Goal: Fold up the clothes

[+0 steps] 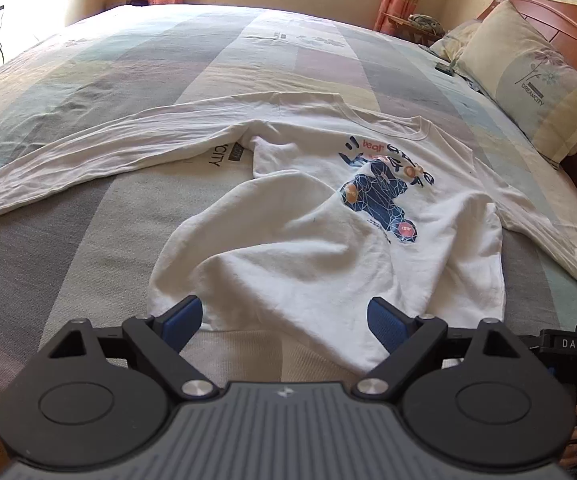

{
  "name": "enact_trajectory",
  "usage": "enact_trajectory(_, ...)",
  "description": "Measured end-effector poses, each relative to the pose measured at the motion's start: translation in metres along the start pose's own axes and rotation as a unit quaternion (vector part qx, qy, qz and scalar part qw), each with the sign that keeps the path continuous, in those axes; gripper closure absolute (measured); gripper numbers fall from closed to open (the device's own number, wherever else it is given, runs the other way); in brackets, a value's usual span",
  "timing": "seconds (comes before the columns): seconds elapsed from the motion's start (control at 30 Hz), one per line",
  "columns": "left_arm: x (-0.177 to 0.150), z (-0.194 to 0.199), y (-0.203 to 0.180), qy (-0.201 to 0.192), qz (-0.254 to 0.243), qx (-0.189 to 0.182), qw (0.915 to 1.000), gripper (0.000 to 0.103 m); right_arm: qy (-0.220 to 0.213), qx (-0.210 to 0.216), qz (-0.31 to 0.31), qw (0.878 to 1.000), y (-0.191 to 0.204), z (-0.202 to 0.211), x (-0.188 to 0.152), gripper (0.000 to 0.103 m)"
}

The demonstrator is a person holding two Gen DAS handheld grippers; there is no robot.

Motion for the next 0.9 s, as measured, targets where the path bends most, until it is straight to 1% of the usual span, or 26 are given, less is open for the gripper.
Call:
enact_trajectory(0.03,0.0,-0.001,0.001,0.001,0.003,-0.001,1.0,0.013,0.0,-0.011,0.0,1.0,-0.002,-0.004,0.001,0.074)
enact_trajectory(0.07,0.0,-0.001,0.001,0.0,0.002,-0.004,1.0,0.013,0.001,-0.018,-0.002,1.0,-0.006,-0.008,0.003,0.09)
enact_trajectory(0.1,0.0,0.0,0.001,-0.003,-0.002,-0.008,1.0,0.013,0.001,-0.021,-0.006,1.0,-0.01,-0.012,0.005,0.099)
enact_trajectory(0.17,0.001,0.0,0.002,-0.006,-0.007,-0.014,0.9999,0.013,0.002,-0.015,-0.009,1.0,-0.009,-0.016,0.006,0.099)
enact_trajectory(0.23,0.003,-0.003,0.006,-0.008,-0.009,-0.02,0.9997,0.013,0.009,-0.032,0.001,0.999,-0.005,-0.015,0.002,0.098)
enact_trajectory(0.3,0.006,-0.006,0.01,-0.01,-0.01,-0.028,0.9995,0.013,0.006,-0.052,0.008,0.999,0.001,-0.01,-0.001,0.095)
enact_trajectory(0.33,0.009,-0.008,0.012,-0.011,-0.01,-0.031,0.9994,0.013,0.004,-0.063,0.01,0.998,0.004,-0.006,-0.002,0.095)
enact_trajectory(0.43,0.015,-0.014,0.015,-0.011,-0.017,-0.044,0.9988,0.013,-0.019,-0.096,0.027,0.995,0.012,0.018,-0.007,0.095)
enact_trajectory(0.53,0.018,-0.019,0.015,-0.005,-0.029,-0.057,0.9979,0.013,-0.03,-0.128,0.026,0.991,0.017,0.049,-0.011,0.095)
enact_trajectory(0.67,0.018,-0.025,0.02,0.005,-0.038,-0.068,0.9969,0.013,-0.022,-0.203,0.053,0.977,0.017,0.082,-0.015,0.096)
enact_trajectory(0.7,0.017,-0.027,0.023,0.009,-0.037,-0.07,0.9969,0.013,-0.024,-0.215,0.05,0.975,0.015,0.089,-0.014,0.096)
enact_trajectory(0.8,0.015,-0.033,0.034,0.019,-0.024,-0.066,0.9974,0.013,-0.035,-0.232,0.035,0.971,0.002,0.106,-0.011,0.095)
enact_trajectory(0.9,0.012,-0.039,0.05,0.031,0.008,-0.074,0.9968,0.013,-0.037,-0.229,0.021,0.972,-0.001,0.099,-0.01,0.094)
Point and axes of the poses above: each gripper's, at about its wrist camera, not at the fingertips, and z roughly against the way its jaws point, y to its left, x to its top, the point moved 8 cm from there along -z, roughly the way its jaws point, and after that the axes turned 8 degrees about x, right-handed, at the moved point
